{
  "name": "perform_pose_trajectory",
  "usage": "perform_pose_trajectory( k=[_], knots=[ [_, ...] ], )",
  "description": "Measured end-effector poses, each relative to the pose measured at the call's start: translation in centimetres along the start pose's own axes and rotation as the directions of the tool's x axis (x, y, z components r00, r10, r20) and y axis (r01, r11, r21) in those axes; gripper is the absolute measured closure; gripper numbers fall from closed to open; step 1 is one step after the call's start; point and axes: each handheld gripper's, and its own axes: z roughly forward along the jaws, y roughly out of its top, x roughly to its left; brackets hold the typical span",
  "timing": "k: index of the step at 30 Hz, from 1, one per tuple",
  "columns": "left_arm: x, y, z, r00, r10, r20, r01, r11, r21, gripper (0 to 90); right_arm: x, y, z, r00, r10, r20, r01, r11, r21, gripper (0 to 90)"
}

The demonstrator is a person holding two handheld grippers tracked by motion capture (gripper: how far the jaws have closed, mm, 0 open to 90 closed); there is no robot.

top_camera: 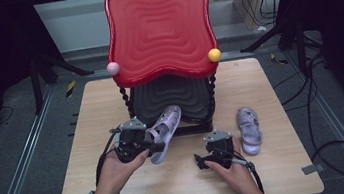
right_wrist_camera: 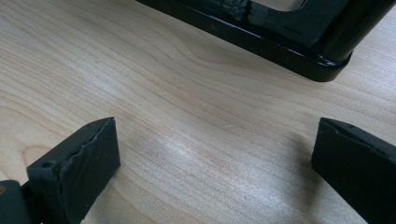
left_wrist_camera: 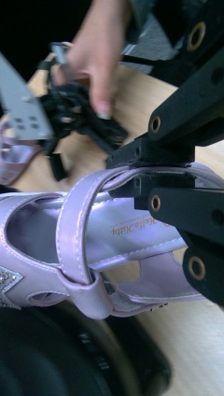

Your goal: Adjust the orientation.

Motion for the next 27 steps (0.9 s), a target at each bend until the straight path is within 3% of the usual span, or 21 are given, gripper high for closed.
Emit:
perform_pose_trajectory(
  k=[4, 8, 11, 16, 27],
  knots=[
    [-0.1, 1.3, 0.3, 0.9997, -0.004, -0.024, 0.002, 0.9973, -0.073, 86.2, 0.0, 0.0, 0.0, 1.0000, -0.002, 0.003, 0.002, 1.000, -0.001, 1.3],
    [0.0, 2.3, 0.7, 0.9983, -0.006, -0.057, -0.001, 0.9922, -0.125, 86.3, 0.0, 0.0, 0.0, 1.0000, -0.002, 0.004, 0.002, 1.000, 0.000, 1.3],
    [0.1, 2.8, 1.0, 0.9980, -0.020, -0.059, 0.011, 0.9881, -0.153, 86.2, 0.0, 0.0, 0.0, 1.0000, -0.002, 0.004, 0.002, 1.000, 0.000, 1.3],
    [0.4, 3.6, 1.3, 0.9953, -0.045, -0.085, 0.026, 0.9757, -0.217, 86.2, 0.0, 0.0, 0.0, 1.0000, -0.002, 0.003, 0.002, 1.000, -0.001, 1.3],
    [0.9, 4.0, 0.9, 0.9856, -0.073, -0.152, 0.024, 0.9535, -0.301, 86.2, 0.0, 0.0, 0.0, 1.0000, 0.000, 0.002, 0.000, 1.000, 0.001, 1.3]
  ],
)
